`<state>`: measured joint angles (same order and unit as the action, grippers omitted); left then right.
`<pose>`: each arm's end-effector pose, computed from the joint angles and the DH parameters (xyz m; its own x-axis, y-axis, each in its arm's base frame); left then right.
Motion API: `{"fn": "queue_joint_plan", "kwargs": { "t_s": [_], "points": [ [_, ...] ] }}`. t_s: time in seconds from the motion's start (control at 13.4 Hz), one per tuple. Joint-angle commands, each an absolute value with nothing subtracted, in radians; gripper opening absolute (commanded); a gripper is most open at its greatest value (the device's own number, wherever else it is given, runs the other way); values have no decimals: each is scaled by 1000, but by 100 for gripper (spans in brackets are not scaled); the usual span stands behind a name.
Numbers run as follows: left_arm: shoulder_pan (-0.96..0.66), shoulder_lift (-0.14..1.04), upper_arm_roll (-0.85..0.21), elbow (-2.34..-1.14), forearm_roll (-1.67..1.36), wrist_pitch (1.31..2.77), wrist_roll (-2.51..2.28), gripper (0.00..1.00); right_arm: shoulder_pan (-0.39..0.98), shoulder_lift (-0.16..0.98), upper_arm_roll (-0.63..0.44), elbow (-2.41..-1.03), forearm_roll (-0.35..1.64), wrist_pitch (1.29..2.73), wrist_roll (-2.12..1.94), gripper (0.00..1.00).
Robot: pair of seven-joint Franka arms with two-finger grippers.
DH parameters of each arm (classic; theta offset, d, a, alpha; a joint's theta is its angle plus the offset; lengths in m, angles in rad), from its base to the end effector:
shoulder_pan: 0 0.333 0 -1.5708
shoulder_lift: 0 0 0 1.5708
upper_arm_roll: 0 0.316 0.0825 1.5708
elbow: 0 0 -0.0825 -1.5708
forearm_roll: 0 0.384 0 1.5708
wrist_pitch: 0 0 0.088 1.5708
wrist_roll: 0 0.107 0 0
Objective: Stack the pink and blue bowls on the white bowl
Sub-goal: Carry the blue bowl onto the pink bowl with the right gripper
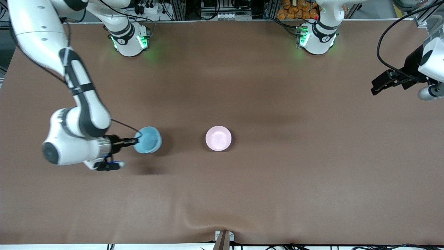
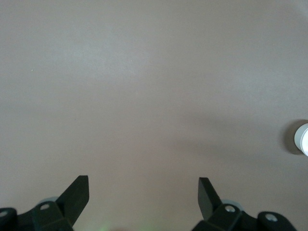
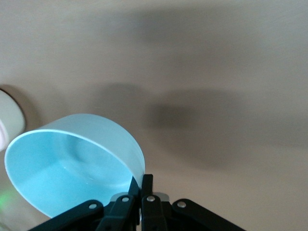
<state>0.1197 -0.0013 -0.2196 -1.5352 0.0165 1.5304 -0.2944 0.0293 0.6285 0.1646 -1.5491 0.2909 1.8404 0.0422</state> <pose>0.5478 -0.0532 0.6384 0.9810 0.1939 0.0015 0.1939 -0.9809 -0.0171 0.6515 0.1367 0.2684 0.9329 0.0691 -0.3533 -0.0484 -0.9484 -0.3132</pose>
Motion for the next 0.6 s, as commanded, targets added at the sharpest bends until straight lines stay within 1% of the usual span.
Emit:
{"fn": "queue_joint_plan", "kwargs": {
  "t_s": [0.0,0.15,0.3,0.52],
  "points": [
    [133,-23,-224,-1548,21,1531,-276,100,144,655,158,-1480,310,1859,236,0],
    [133,-25,-224,-1548,21,1529,-276,100,199,663,158,-1477,313,1905,343,0],
    [137,-26,-222,-1548,21,1522,-279,100,244,669,160,-1473,319,1913,452,0],
    [170,-46,-224,-1548,25,1514,-272,100,287,681,160,-1457,405,1913,561,0]
  ]
}}
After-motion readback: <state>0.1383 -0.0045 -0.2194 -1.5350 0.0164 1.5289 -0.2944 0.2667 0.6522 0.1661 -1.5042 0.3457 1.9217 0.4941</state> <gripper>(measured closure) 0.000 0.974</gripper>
